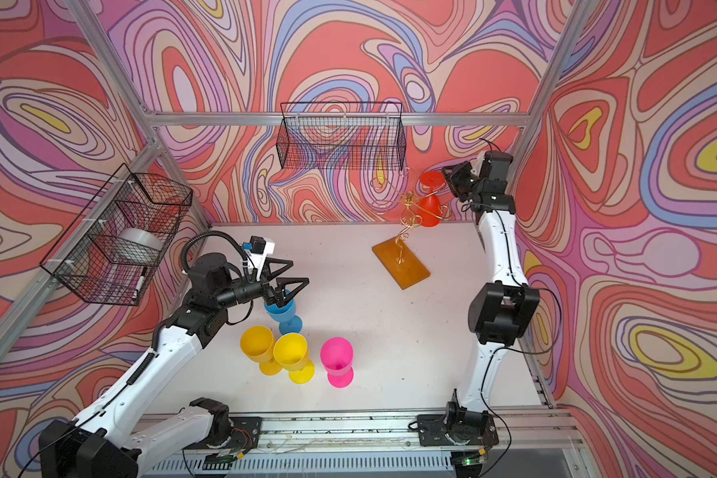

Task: Take the wine glass off the wine glass rack
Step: 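Move the right gripper to the red glass foot on the rack, then close the right gripper on the red glass foot at the rack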

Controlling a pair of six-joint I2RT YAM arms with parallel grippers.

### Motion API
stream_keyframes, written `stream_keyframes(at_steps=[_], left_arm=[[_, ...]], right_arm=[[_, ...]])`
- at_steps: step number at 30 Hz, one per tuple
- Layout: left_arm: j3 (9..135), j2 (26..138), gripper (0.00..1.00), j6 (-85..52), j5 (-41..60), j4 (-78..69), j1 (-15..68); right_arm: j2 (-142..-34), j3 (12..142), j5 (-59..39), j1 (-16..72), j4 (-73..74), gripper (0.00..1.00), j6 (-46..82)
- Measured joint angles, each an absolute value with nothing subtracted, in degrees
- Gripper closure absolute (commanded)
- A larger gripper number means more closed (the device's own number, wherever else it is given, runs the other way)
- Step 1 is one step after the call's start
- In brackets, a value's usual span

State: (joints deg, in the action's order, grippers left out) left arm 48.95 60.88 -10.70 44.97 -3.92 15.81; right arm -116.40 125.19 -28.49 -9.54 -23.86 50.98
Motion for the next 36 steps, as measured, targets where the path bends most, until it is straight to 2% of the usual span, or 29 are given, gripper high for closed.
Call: stream_keyframes(at_steps=[11,21,36], left_arm=[[48.97,60.90,0.01,-10.70,44.97,-3.07,15.81],[48.97,60.90,0.01,-10.70,44.91,-2.81,15.81],[48.97,60.90,0.00,-10.70,44.75,-2.79,15.81]], right_arm=[[-117.56,128.66,-29.06,-8.62,-26.00,0.69,49.36],[-117.10,127.48,-23.73,-8.54,-27.79,0.66,47.92],[-104.16,114.24,-18.17,-7.73,-25.21,0.66,50.61]])
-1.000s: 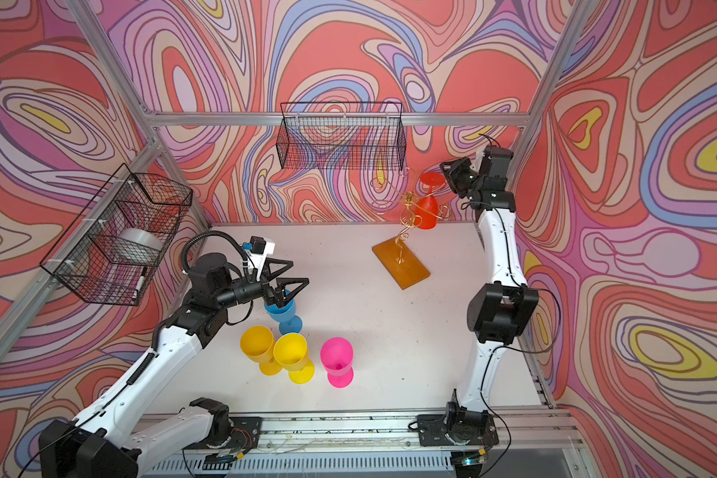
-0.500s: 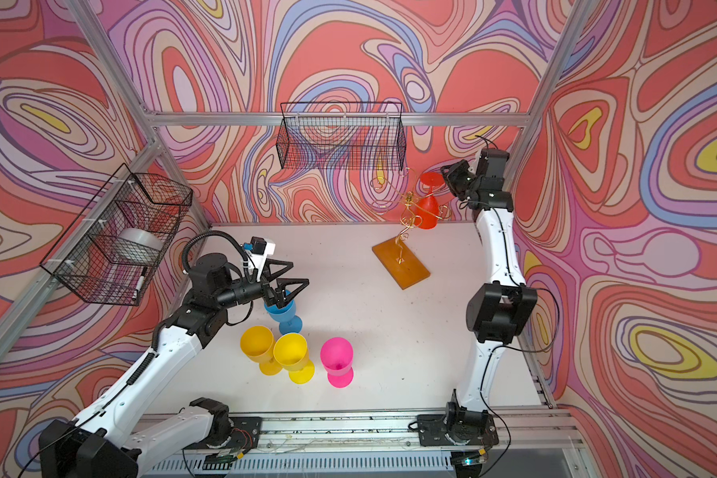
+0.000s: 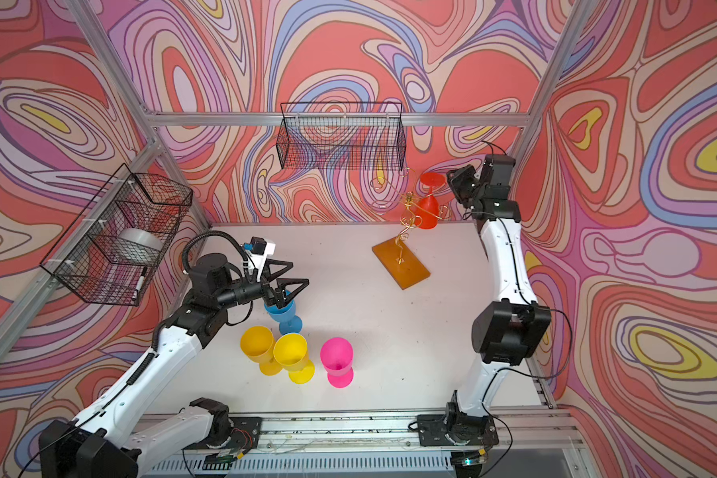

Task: Take the wine glass off the wine glass rack
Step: 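Close the right gripper on the red glass foot at the rack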

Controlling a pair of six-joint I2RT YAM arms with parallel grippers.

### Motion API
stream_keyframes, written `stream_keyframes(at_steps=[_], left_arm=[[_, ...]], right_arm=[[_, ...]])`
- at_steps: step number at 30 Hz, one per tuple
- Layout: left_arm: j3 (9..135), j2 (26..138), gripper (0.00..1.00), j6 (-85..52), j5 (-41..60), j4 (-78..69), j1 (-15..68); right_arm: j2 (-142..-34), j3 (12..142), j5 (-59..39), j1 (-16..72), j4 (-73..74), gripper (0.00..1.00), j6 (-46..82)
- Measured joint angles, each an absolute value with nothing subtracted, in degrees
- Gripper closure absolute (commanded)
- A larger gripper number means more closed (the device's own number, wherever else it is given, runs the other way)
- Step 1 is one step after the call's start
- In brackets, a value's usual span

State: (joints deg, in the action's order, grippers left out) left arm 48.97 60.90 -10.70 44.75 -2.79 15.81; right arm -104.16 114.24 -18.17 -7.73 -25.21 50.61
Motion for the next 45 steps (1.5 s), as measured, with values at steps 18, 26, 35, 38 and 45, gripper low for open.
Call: stream_keyframes(at_steps=[18,26,35,38,45], left_arm=[[49.17,60.90,0.00,-10.70,44.05,-2.31,15.81],[49.52,60.90,0.00,-10.70,43.86,-2.17,15.81],[49.52,60.90,0.00,-10.68,43.77,-1.93,15.81],[49.52,60.90,0.00,-10.68,43.62,-1.87,15.81],[49.52,60.90,0.00,-10.57,43.51,-1.83,15.81]], right_arm=[[-98.89,109.14,-17.93,-4.14,-22.79,0.64,62.15],[-100.33,112.33,-18.00,-4.08,-27.11,0.65,65.19],[-104.51,113.80,-18.06,-3.92,-28.27,0.66,67.22],[-105.19,113.82,-18.06,-3.86,-28.75,0.66,67.66],[-106.83,116.27,-18.04,-3.66,-29.43,0.66,68.49]])
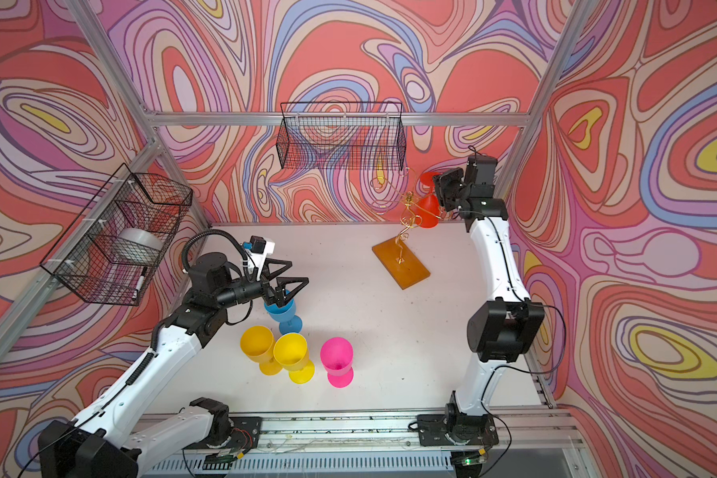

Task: Take the wine glass off the wine glass rack
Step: 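Close the right gripper on the red glass foot at the rack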

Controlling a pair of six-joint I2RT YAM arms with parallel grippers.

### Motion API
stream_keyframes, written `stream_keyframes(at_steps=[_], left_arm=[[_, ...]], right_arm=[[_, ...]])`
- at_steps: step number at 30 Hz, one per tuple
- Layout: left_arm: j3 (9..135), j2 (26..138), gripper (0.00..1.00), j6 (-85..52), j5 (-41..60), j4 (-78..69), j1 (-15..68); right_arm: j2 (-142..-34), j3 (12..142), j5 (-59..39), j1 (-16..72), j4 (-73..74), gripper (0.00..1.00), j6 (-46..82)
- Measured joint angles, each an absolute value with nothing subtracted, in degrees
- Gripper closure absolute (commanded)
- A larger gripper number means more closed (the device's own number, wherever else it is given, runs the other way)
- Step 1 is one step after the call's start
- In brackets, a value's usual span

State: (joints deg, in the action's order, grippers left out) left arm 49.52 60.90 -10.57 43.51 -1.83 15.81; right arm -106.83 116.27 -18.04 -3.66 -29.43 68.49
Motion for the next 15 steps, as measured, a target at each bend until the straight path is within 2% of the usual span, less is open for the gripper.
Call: stream_keyframes(at_steps=[15], left_arm=[[49.52,60.88,0.00,-10.48,43.42,-1.89,15.81]], right_arm=[[-107.44,116.42,-16.84,-3.25,-30.48,0.66,70.22]])
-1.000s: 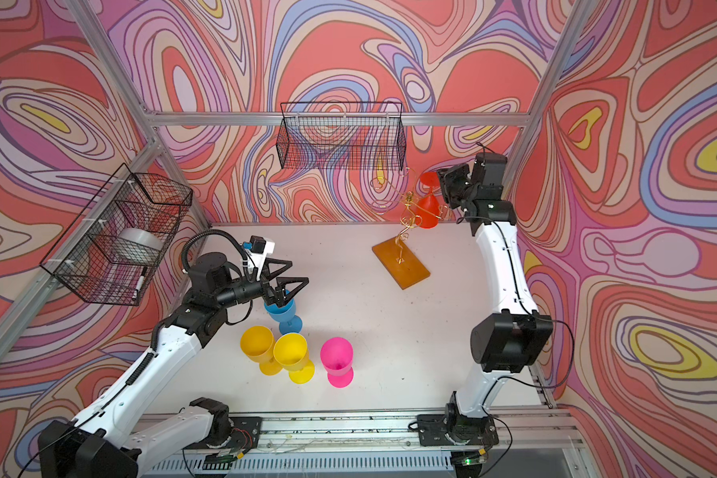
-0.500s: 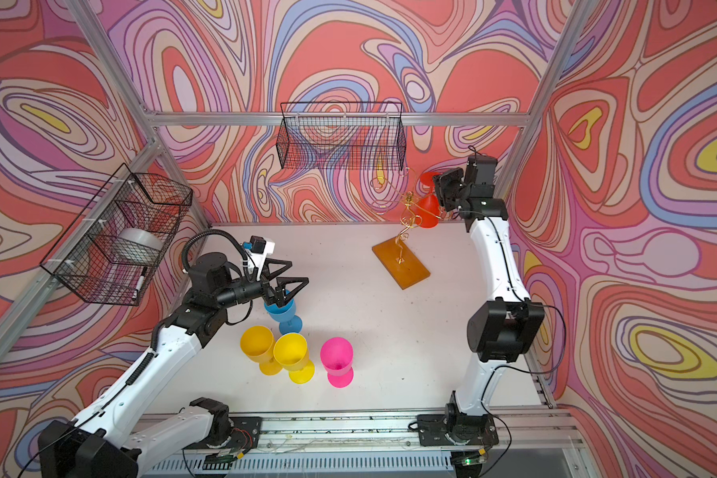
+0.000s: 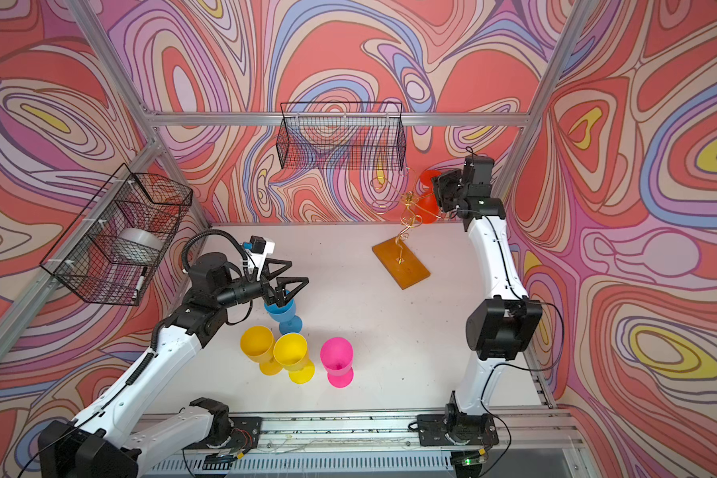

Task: Take the wine glass off the wine glass rack
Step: 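Close the right gripper on the red glass foot at the rack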

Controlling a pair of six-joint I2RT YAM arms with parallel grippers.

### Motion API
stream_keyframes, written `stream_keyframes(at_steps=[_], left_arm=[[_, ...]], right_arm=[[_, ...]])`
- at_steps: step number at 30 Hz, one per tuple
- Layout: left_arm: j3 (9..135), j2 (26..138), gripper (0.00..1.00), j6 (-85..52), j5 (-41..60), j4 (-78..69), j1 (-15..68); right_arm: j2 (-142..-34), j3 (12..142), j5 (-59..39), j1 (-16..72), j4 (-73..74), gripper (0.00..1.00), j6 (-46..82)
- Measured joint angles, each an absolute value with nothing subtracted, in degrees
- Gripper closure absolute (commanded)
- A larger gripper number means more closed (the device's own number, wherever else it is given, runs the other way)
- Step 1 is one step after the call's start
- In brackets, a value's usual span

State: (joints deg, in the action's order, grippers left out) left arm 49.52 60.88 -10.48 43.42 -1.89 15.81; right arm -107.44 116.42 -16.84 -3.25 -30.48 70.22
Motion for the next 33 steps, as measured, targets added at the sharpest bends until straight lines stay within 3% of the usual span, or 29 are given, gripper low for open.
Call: stream_keyframes(at_steps=[33], left_arm=[[49.52,60.86,0.00,-10.22,43.22,-1.89,15.81]], right_arm=[[-109.19,120.14,-12.03,-2.85,-33.50,0.67,73.82]])
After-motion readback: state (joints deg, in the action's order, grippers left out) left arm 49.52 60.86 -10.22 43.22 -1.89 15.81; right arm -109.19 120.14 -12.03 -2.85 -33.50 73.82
